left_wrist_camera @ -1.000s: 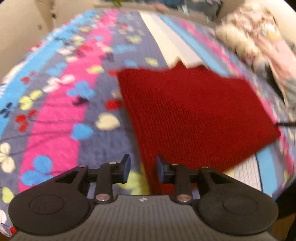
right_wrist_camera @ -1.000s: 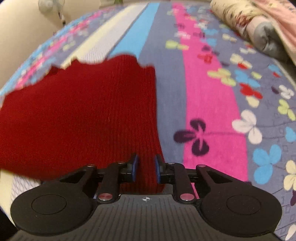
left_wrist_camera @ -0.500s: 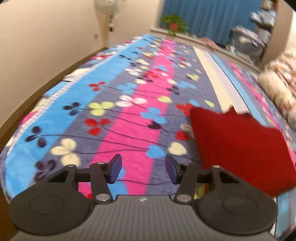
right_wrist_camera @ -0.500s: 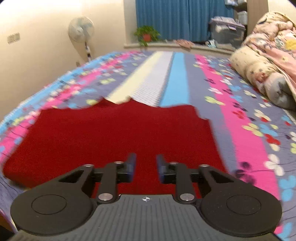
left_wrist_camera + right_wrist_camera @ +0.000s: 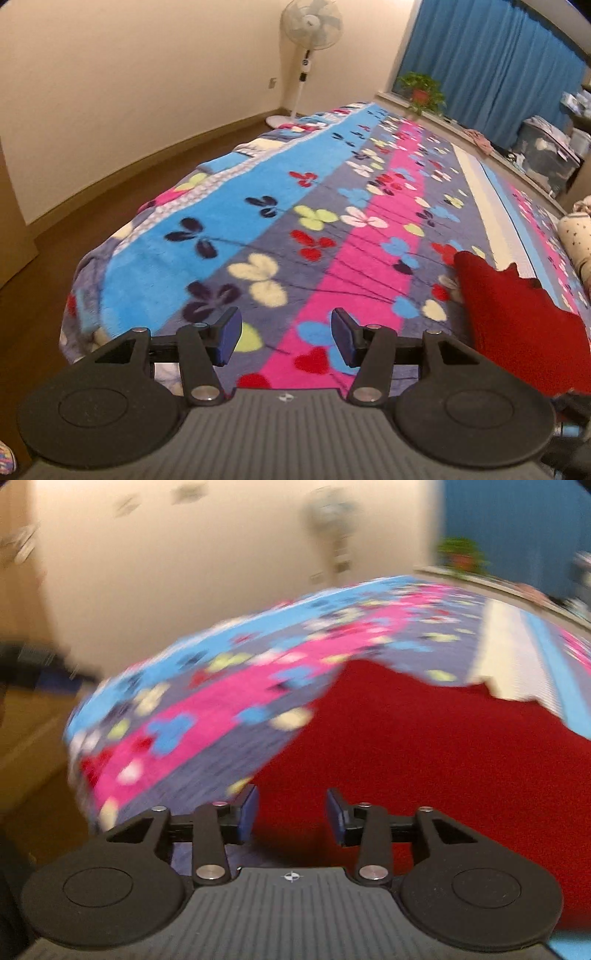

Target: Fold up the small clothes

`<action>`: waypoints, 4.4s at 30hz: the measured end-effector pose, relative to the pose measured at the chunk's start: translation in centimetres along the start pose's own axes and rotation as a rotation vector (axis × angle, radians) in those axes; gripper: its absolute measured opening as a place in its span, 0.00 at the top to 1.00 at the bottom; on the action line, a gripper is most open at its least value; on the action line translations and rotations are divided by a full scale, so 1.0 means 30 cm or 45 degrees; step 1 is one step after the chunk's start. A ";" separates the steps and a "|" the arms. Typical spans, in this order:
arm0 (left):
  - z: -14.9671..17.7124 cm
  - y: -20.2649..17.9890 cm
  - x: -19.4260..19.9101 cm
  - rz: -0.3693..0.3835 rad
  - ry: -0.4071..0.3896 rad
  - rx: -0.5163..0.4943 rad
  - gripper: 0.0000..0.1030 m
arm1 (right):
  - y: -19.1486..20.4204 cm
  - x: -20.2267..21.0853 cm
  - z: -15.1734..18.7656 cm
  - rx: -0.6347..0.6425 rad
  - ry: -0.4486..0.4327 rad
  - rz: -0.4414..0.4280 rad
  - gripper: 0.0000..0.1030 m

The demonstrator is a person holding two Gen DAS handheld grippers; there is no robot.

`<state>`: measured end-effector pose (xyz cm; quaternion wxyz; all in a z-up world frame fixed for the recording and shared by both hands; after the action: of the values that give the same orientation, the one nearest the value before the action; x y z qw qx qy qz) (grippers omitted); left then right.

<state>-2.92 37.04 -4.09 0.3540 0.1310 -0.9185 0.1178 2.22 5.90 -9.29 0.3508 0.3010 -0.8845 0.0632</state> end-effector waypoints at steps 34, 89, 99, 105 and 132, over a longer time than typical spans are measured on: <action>-0.059 -0.587 -0.153 0.136 0.054 -0.394 0.38 | -1.211 0.773 0.359 -1.342 -0.204 0.887 0.62; 0.042 -1.673 -0.673 0.883 0.450 -0.081 0.35 | -1.728 0.303 0.262 -1.358 -0.118 -0.078 0.50; -0.257 -1.465 -0.424 0.813 0.085 -0.367 0.37 | -1.501 0.284 0.037 -1.096 -0.423 -0.303 0.62; -0.275 -1.209 -0.513 0.645 0.195 -0.297 0.21 | -1.318 0.144 -0.025 -0.931 -0.306 -0.225 0.70; 0.056 -1.098 -0.377 0.534 0.245 -0.657 0.49 | -1.033 0.180 -0.012 -0.567 0.053 -0.120 0.86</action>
<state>14.78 7.38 -8.93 0.4287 -0.1661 -0.8873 -0.0363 17.21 -21.75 -8.57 0.4293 0.2559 -0.8542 -0.1437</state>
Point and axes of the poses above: each gripper's, at about its wrist camera, not at the fingertips, and x roughly against the way its jaws point, y to its left, z to its underside, the point moved 1 cm from there along -x, roughly the way its jaws point, and after that the axes turned 5 degrees about -x, right-handed, at the moved point
